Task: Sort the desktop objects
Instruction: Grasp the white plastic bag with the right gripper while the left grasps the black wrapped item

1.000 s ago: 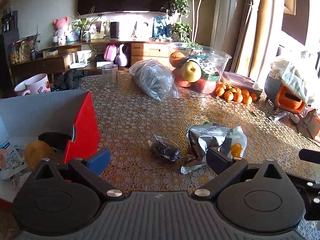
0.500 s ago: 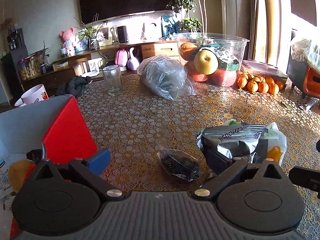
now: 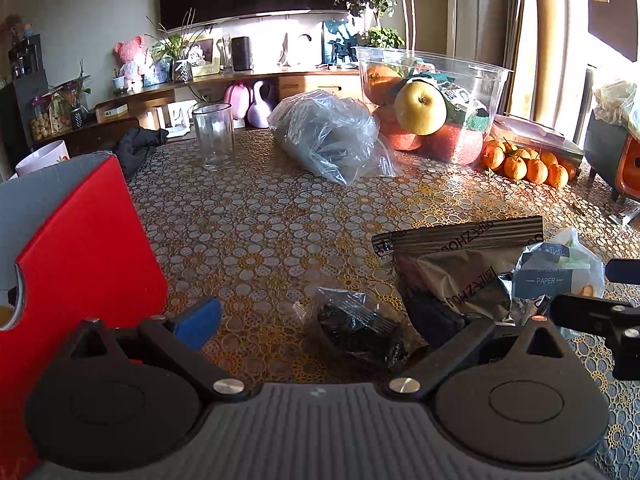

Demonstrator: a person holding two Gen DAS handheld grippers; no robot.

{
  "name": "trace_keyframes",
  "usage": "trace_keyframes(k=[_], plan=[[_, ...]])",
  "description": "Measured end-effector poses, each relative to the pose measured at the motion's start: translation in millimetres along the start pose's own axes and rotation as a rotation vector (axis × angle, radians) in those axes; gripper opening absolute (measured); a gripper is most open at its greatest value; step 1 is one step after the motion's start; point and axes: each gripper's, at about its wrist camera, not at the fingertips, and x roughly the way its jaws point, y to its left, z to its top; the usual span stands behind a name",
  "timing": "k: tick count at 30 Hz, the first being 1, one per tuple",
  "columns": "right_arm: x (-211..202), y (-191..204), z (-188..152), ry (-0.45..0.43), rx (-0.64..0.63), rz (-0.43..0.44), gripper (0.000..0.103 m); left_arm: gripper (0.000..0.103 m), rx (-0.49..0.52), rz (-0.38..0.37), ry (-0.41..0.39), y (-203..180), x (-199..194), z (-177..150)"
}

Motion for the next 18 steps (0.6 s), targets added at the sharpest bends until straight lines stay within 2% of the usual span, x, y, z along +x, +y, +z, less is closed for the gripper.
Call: trace_keyframes(k=[5, 7, 9, 11, 12, 13, 18], plan=[[18, -12, 4, 0.018, 0.072, 0.035, 0.091, 0.101, -0.047, -0.035, 0.017, 5, 10, -2], [28, -13, 2, 0.046, 0.083, 0.046, 0.082, 0.101, -0.059, -0.05, 0.019, 7, 13, -3], [30, -15, 0, 0.047, 0.103, 0.058, 0.082, 0.099, -0.053, -0.057, 0.019, 7, 14, -4], [30, -16, -1, 0.039, 0.11, 0.058, 0.077, 0.095, -0.08, -0.081, 0.024, 11, 16, -5], [29, -16, -1, 0.034, 0.11, 0.055, 0.071, 0.089, -0.089, -0.084, 0.031, 12, 17, -6], [29, -16, -1, 0.032, 0.111, 0.055, 0.066, 0.078, -0.078, -0.08, 0.026, 11, 16, -6], [24, -18, -1, 0.022, 0.131, 0.051, 0.051, 0.049, -0.065, -0.124, 0.026, 8, 9, -6]])
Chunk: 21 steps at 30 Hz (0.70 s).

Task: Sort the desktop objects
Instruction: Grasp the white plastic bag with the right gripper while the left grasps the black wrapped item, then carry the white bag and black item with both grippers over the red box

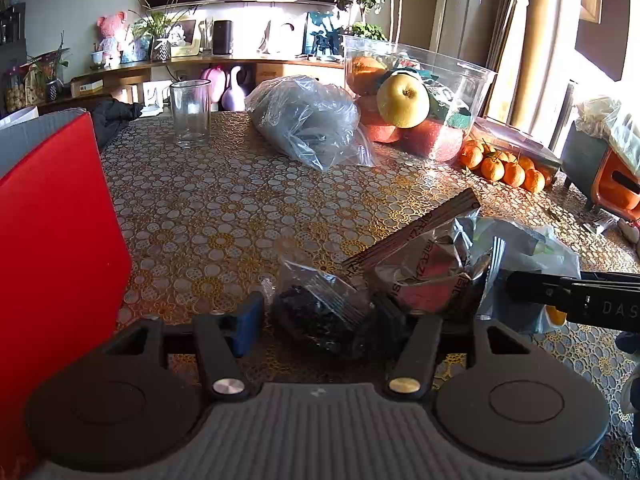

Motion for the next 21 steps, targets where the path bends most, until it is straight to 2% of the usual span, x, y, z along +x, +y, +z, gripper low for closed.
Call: trace_keyframes(k=[3, 8, 10, 21], plan=[[-5, -1, 1, -0.008, 0.014, -0.004, 0.042, 0.043, 0.002, 0.0, 0.008, -2, -3, 0], [-12, 1, 2, 0.0, 0.026, -0.015, 0.037, 0.041, 0.015, 0.01, 0.022, -4, -12, 0], [-16, 4, 2, 0.002, 0.02, -0.022, 0.032, 0.04, 0.019, 0.02, 0.028, -5, -16, 0], [-57, 10, -7, -0.008, -0.004, -0.067, 0.027, 0.04, 0.014, 0.005, 0.044, -8, -54, -3]])
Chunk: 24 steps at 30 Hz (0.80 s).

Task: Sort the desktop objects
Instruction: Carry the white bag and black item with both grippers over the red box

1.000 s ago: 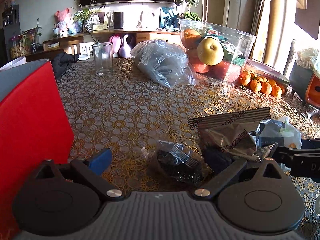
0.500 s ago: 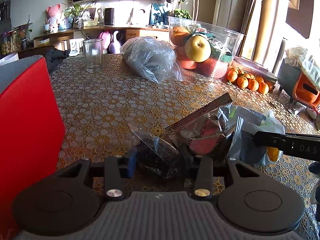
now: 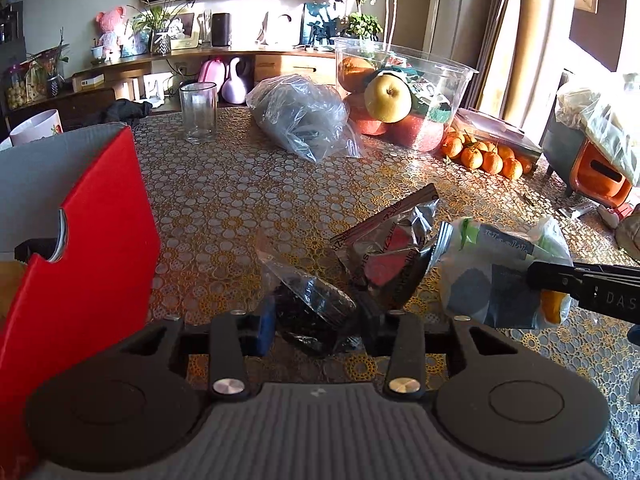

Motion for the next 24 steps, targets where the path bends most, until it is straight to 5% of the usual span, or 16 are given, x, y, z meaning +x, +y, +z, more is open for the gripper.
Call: trace_keyframes(k=[24], plan=[[-94, 11, -13, -0.042, 0.045, -0.064, 0.025, 0.04, 0.022, -0.081, -0.038, -9, -96, 1]])
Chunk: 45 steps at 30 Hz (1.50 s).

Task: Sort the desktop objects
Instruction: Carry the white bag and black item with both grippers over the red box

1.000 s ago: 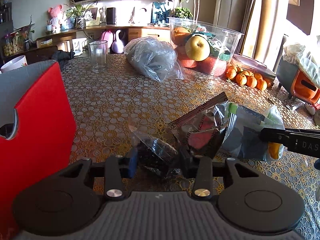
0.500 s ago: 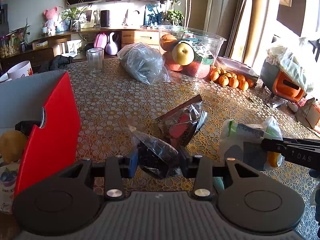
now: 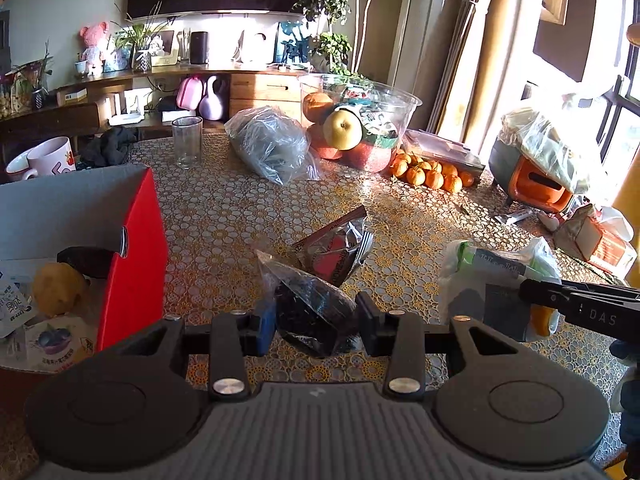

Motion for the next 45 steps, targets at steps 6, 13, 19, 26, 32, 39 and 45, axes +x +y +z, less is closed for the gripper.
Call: trace_keyframes(k=[6, 13, 19, 26, 32, 39, 45], plan=[[-27, 14, 1, -0.025, -0.01, 0.013, 0.025, 0.04, -0.011, -0.013, -0.016, 3, -25, 0], [-59, 37, 4, -0.051, -0.022, 0.045, 0.025, 0.04, -0.032, -0.013, -0.02, 15, -55, -3], [-80, 65, 7, -0.074, -0.052, 0.079, 0.025, 0.04, -0.047, -0.022, -0.035, 30, -82, -7], [-96, 99, 9, -0.087, -0.081, 0.125, 0.025, 0.04, -0.057, -0.026, -0.061, 50, -110, -9], [-102, 134, 6, -0.08, -0.116, 0.16, 0.025, 0.04, -0.062, -0.018, -0.079, 73, -130, -9], [-100, 174, 5, -0.068, -0.152, 0.219, 0.025, 0.04, -0.066, 0.001, -0.088, 102, -144, -8], [-92, 205, 6, -0.057, -0.178, 0.261, 0.025, 0.04, -0.072, 0.027, -0.094, 129, -152, -5]])
